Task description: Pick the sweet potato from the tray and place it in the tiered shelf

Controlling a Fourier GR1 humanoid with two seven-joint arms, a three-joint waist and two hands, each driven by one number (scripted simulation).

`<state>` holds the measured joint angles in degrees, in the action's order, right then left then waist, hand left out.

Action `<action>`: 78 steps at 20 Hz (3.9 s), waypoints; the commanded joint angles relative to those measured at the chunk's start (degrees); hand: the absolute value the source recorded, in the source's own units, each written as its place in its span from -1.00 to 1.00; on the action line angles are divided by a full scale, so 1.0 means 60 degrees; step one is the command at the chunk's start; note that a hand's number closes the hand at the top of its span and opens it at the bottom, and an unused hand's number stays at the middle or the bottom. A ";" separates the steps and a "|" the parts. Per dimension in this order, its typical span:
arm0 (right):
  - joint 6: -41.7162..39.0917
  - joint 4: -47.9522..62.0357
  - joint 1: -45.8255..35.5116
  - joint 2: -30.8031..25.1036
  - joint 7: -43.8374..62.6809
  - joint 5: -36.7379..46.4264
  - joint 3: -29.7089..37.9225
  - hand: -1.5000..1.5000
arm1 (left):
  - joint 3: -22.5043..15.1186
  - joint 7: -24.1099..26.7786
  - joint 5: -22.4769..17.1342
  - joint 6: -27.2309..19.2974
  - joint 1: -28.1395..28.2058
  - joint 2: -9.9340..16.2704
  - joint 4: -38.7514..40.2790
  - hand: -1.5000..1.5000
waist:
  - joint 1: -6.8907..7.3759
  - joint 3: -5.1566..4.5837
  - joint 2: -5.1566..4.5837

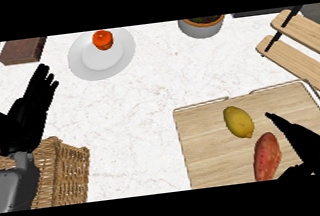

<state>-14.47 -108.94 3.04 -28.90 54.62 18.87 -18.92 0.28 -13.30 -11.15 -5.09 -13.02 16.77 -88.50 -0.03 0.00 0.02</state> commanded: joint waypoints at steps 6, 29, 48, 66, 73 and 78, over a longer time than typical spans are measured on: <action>0.0151 0.1398 0.0479 0.1018 -0.1281 0.1115 0.0016 -1.00 | 0.0102 0.0620 0.0475 0.0247 0.0706 -0.0525 0.0039 0.00 | -0.0010 0.0000 0.0002; 0.1948 -0.0963 0.1956 -0.1029 -0.6760 0.5893 -0.4339 1.00 | 0.0675 -0.0041 0.0156 0.0685 0.0007 -0.0441 0.0143 0.00 | -0.0125 0.0007 0.0056; 0.3277 -0.6722 0.3055 -0.0711 -0.5818 0.1977 -0.0513 1.00 | 0.0483 0.0256 0.0738 0.0297 -0.0023 -0.0728 0.0349 0.00 | -0.0137 -0.0011 -0.0019; 0.0705 -0.2199 -0.0909 -0.2023 -0.5119 -0.3508 0.7332 1.00 | 0.0622 0.0399 0.0688 0.0569 0.0102 -0.0628 0.0490 0.00 | -0.0099 0.0001 0.0001; -0.0578 0.1253 -0.1069 -0.2716 -0.7202 -0.4063 0.9027 1.00 | 0.0430 -0.0186 0.0919 0.0157 -0.0423 -0.0955 0.0340 0.00 | -0.0052 0.0006 -0.0002; -0.1196 0.3726 -0.1845 -0.3278 -0.8770 -0.3840 0.9204 1.00 | 0.0692 0.0314 0.0689 0.0782 0.0211 -0.0706 0.0267 0.00 | 0.0026 0.0002 -0.0011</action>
<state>-18.42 -94.56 -6.79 -46.99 7.67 -3.88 33.93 4.19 -12.73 -6.80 -1.66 -13.46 12.80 -87.32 0.13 0.05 -0.05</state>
